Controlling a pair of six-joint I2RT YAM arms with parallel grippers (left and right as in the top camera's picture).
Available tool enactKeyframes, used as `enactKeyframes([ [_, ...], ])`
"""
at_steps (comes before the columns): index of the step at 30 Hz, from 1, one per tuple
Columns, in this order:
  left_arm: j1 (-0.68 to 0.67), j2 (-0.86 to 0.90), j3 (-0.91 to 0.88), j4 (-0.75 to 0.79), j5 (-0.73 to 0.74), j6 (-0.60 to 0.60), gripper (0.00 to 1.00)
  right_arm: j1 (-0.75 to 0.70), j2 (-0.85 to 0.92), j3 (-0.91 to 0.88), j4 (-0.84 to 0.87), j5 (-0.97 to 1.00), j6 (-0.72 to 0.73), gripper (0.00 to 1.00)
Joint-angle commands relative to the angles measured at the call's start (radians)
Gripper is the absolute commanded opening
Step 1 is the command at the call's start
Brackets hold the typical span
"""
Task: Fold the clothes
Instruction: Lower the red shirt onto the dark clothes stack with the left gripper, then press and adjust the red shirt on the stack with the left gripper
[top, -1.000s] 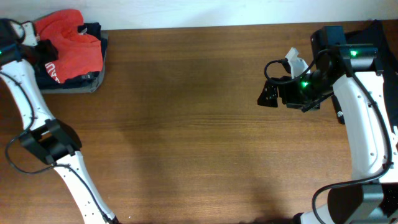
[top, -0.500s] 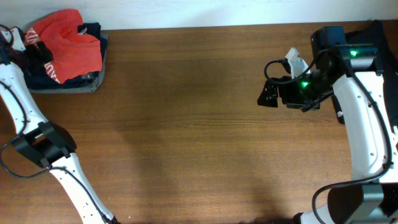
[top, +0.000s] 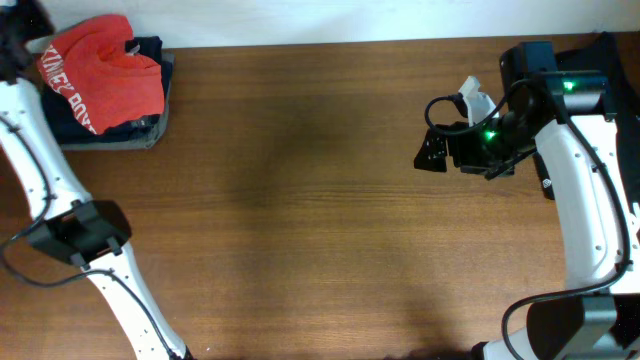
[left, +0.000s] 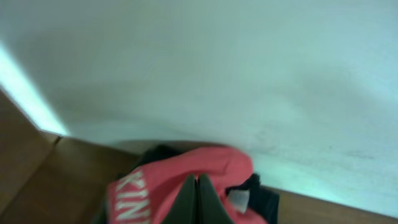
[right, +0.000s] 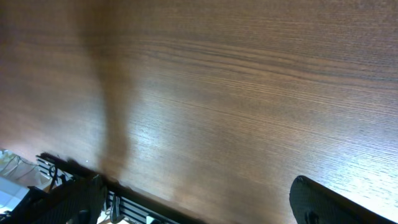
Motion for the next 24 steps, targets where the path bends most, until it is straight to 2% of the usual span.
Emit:
enactKeyframes([
  [1, -0.018, 0.113, -0.008, 0.046, 0.003, -0.007, 0.01, -0.007, -0.023, -0.003, 0.002, 0.005, 0.005, 0.99],
  [5, -0.019, 0.210, -0.008, 0.088, -0.037, -0.006, 0.01, -0.007, -0.023, -0.003, 0.002, 0.005, 0.005, 0.99],
  [13, -0.016, 0.355, -0.008, 0.109, -0.295, -0.006, 0.00, -0.007, -0.023, -0.003, 0.002, 0.005, 0.005, 0.99],
  [18, -0.016, 0.373, -0.007, 0.105, -0.303, -0.006, 0.00, -0.007, -0.023, -0.003, 0.002, 0.005, 0.005, 0.99],
  [24, -0.014, 0.296, 0.000, 0.065, -0.303, -0.006, 0.03, -0.007, -0.023, -0.003, 0.002, 0.006, 0.005, 0.99],
])
